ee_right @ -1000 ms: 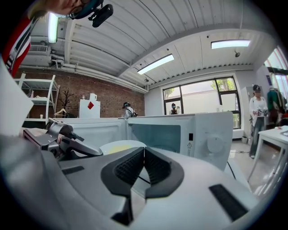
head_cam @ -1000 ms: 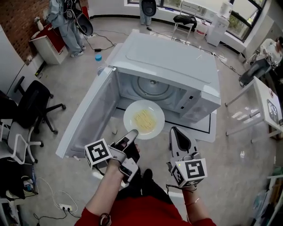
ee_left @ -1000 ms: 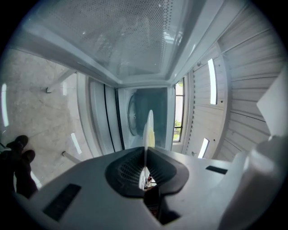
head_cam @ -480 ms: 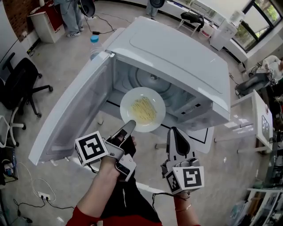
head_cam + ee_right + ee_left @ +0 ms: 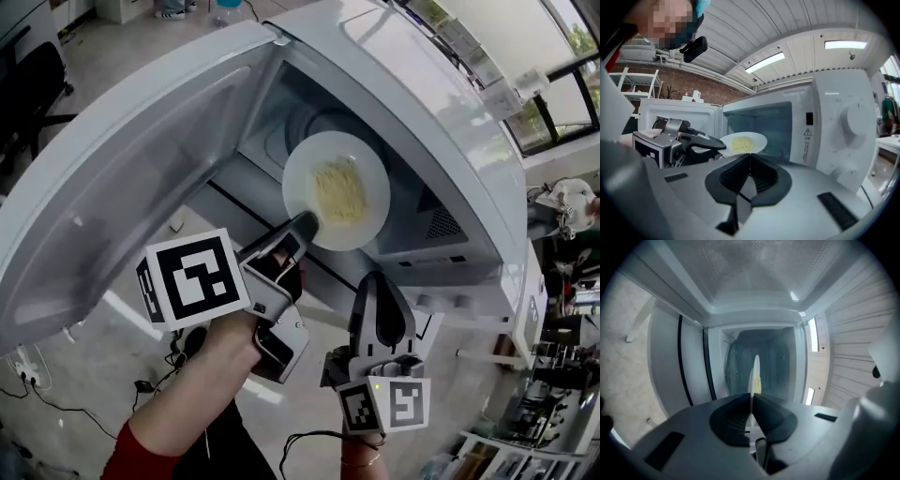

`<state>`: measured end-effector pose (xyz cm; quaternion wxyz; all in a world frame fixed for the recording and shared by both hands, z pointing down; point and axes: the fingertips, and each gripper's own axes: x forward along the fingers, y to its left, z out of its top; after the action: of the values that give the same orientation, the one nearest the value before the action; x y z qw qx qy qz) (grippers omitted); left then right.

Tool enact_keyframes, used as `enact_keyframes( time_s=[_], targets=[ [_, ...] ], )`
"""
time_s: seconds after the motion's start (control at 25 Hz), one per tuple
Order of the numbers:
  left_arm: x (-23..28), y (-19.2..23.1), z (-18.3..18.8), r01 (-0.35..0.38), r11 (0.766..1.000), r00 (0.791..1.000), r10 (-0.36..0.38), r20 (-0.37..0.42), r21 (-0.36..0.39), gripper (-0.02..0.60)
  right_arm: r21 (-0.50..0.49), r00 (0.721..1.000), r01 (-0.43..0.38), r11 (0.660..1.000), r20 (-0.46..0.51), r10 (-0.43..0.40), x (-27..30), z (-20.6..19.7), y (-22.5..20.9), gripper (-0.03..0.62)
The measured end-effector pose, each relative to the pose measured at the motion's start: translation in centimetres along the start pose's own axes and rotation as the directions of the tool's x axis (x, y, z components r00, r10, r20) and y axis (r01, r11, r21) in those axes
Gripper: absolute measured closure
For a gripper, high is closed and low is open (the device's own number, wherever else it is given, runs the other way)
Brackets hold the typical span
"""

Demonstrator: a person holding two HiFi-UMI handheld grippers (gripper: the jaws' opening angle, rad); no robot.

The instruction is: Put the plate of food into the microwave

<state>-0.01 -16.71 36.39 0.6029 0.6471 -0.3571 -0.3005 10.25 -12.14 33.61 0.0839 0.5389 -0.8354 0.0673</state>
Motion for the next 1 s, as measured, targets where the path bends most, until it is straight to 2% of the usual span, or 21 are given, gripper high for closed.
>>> enact_keyframes(
  time_s=[0.12,0.24,0.36,0.48,0.72,1.0],
  targets=[
    [1.3,-0.2,1.5,0.036,0.998,0.999,-0.034,0.027,-0.055,0.56,0.02,1.0,-0.012,1.0,0.007,0.012,1.6,0.4,0.9,0.579],
    [2.7,-0.7,2.6,0.057,0.998,0.997,-0.056,0.049,-0.031,0.561,0.023,0.999,-0.016,1.0,0.034,0.015,2.5,0.6,1.4,0.579],
    [4.3,-0.8,3.5,0.045,0.999,0.997,-0.045,0.059,-0.004,0.56,0.031,0.999,-0.025,0.999,0.041,0.024,3.0,0.5,1.5,0.579],
    [5.9,-0.6,4.2,0.04,0.999,0.998,-0.039,0.054,-0.015,0.56,0.054,0.998,-0.031,0.998,0.051,0.028,3.8,0.8,1.1,0.579],
    [7.0,0.7,4.9,-0.056,0.998,0.998,0.056,0.009,0.022,0.56,-0.027,0.995,-0.053,0.998,0.078,0.055,5.9,3.2,1.7,0.579],
    [7.0,2.2,5.0,-0.153,0.988,0.988,0.153,-0.015,-0.003,0.56,-0.017,0.995,-0.073,0.997,0.07,0.074,6.5,3.6,2.4,0.579]
  ],
)
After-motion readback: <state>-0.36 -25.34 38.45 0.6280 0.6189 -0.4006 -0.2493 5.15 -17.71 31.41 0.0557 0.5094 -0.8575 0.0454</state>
